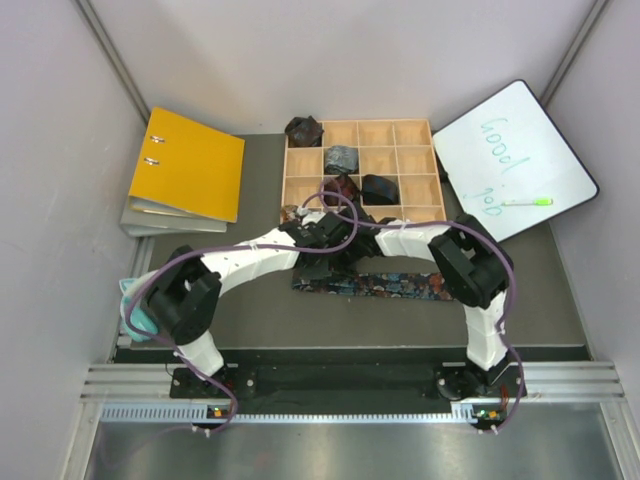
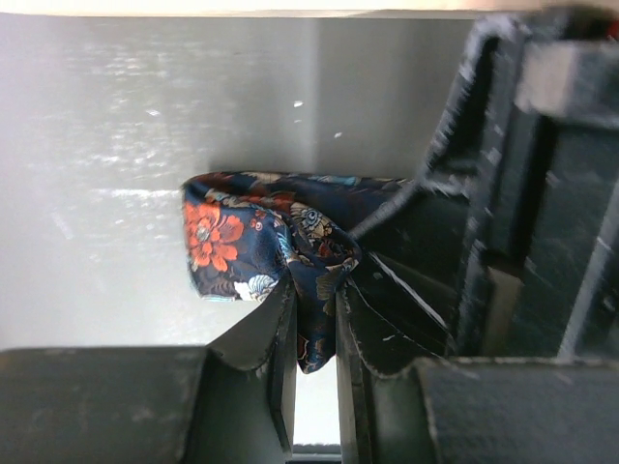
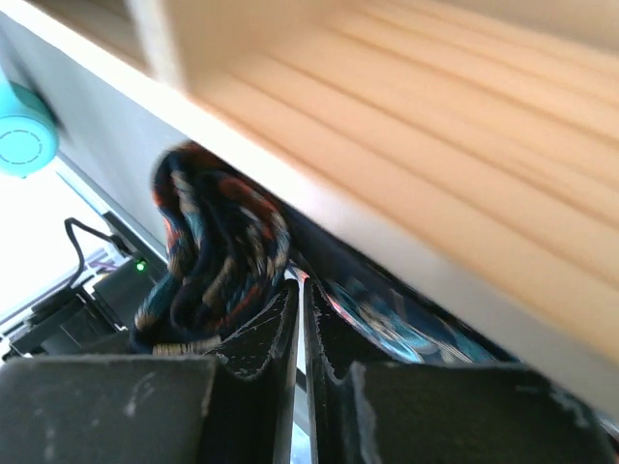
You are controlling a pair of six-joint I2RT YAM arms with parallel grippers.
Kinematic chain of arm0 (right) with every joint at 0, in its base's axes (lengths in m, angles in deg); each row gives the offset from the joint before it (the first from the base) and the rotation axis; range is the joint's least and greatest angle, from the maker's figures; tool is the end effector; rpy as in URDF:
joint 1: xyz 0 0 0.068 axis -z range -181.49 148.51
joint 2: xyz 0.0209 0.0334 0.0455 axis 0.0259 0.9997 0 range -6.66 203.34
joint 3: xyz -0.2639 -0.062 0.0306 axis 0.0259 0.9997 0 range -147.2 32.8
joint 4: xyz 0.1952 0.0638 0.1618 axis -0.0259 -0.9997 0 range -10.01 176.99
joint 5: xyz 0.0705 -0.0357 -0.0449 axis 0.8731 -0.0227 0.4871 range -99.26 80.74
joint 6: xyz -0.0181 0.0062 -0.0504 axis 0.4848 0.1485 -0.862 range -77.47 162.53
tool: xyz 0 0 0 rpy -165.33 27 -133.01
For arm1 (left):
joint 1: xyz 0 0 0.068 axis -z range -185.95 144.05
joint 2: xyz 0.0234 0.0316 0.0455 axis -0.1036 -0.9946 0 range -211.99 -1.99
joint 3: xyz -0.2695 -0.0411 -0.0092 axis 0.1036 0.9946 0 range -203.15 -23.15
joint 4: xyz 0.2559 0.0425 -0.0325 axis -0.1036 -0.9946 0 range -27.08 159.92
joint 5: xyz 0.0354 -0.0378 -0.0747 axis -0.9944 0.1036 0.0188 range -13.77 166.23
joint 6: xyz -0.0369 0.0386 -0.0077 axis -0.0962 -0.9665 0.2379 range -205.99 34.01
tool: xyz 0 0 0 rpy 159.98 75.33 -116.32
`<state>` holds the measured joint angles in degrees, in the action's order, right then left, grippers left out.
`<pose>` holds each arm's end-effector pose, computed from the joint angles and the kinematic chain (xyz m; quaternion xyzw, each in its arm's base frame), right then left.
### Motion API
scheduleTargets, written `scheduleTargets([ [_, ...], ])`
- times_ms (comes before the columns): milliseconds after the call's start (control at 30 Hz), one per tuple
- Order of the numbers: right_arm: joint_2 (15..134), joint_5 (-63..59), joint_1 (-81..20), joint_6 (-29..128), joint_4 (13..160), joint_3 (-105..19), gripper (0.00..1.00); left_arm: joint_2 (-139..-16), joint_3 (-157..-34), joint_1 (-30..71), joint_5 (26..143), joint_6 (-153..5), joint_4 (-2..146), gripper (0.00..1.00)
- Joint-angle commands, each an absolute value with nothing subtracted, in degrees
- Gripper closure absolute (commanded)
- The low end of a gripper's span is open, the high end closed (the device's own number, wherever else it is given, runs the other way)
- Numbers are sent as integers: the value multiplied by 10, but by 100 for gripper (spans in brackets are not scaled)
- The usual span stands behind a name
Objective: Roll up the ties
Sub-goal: Roll the tie at the center of the board.
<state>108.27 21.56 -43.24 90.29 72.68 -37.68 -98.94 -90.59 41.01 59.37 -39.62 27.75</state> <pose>0.2880 0.2817 0.1348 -0.0228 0.9309 0.3645 0.0041 0.2318 -0.2332 0.2045 -0.0183 0.9767 -0.0152 0.2134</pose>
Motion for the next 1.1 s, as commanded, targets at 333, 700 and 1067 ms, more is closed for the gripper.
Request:
scheduleTargets([
  [333, 881, 172, -385, 845, 677, -260, 93, -1010, -921, 420, 589, -405, 289, 77],
  [700, 837, 164, -378, 835, 651, -256, 93, -978, -932, 420, 572, -423, 255, 30],
  [1067, 855, 189, -387, 844, 634, -328, 89, -916, -931, 412, 538, -450, 228, 21],
])
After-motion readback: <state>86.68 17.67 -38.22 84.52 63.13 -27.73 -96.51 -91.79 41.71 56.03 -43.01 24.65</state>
